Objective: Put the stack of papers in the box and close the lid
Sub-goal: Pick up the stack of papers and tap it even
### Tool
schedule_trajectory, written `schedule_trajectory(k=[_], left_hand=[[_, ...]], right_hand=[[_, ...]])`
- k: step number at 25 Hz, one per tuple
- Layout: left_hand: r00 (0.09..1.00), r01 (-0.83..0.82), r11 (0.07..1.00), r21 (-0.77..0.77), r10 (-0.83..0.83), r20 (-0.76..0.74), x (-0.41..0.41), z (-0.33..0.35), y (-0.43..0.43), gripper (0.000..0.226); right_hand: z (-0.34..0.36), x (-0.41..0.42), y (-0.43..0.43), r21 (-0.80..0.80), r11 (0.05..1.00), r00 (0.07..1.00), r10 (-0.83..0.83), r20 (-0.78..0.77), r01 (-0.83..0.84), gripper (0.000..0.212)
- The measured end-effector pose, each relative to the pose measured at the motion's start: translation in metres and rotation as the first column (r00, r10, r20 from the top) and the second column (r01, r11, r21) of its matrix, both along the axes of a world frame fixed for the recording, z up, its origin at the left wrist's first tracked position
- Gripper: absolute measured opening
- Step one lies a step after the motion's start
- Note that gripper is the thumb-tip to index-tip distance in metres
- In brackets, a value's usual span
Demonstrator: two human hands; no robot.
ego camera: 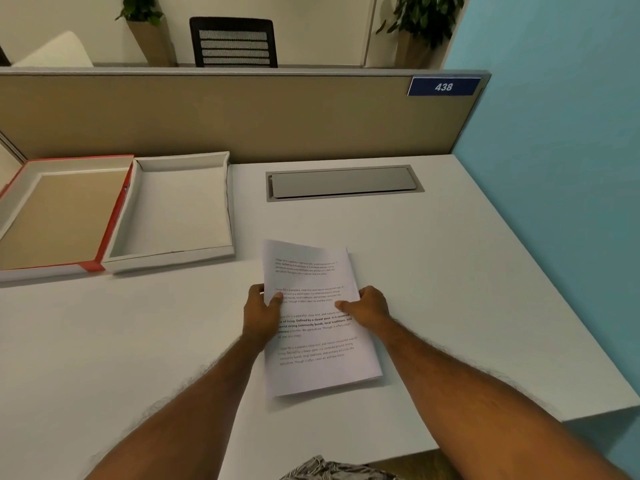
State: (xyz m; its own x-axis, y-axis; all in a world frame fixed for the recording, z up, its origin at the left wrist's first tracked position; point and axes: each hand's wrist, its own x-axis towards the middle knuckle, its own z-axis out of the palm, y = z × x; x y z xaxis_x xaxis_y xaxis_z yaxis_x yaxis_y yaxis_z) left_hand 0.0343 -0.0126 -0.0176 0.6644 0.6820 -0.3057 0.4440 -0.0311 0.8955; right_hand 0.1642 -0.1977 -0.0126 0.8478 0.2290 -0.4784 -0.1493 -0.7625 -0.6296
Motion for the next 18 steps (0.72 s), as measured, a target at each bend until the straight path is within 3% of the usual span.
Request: schedule_trajectory(k=[2,4,7,10,12,14,18], left_hand=[[0.999,-0.010,1.000,0.004,0.010,0.044,-0.002,0.004,-0.003,0.036],[0.996,-0.003,1.000,-0.009,0.004,0.092,-0.006,0.007,-0.005,0.035],[0.984,0.044,0.999,-0.022,-0.040,0.174,-0.009,0.024,-0.004,0.032],[0.965,0.116,0.993,0.014,-0.116,0.236,-0.007,0.045,-0.003,0.030],[0.947,0.146,0.987,0.068,-0.159,0.279,-0.006,0.060,0.000,0.028],[0.927,0.164,0.981,0.103,-0.189,0.325,-0.004,0.074,0.004,0.026],[0.884,0.212,0.952,0.219,-0.283,0.373,-0.003,0.089,0.013,0.022]], right_hand=[[0.002,0.004,-0.003,0.055,0.998,0.999,-0.035,-0.016,0.036,0.058],[0.007,0.009,-0.006,0.130,0.981,0.989,-0.145,-0.024,0.146,0.074],[0.015,0.014,-0.007,0.349,0.904,0.967,-0.205,-0.150,0.246,0.085],[0.024,0.015,-0.010,0.607,0.745,0.923,-0.031,-0.384,0.278,0.060],[0.037,0.015,-0.012,0.680,0.655,0.881,0.047,-0.470,0.328,0.043],[0.050,0.018,-0.010,0.718,0.615,0.905,0.018,-0.425,0.325,0.040],[0.079,0.015,-0.001,0.772,0.622,0.990,-0.108,-0.087,0.136,0.011]])
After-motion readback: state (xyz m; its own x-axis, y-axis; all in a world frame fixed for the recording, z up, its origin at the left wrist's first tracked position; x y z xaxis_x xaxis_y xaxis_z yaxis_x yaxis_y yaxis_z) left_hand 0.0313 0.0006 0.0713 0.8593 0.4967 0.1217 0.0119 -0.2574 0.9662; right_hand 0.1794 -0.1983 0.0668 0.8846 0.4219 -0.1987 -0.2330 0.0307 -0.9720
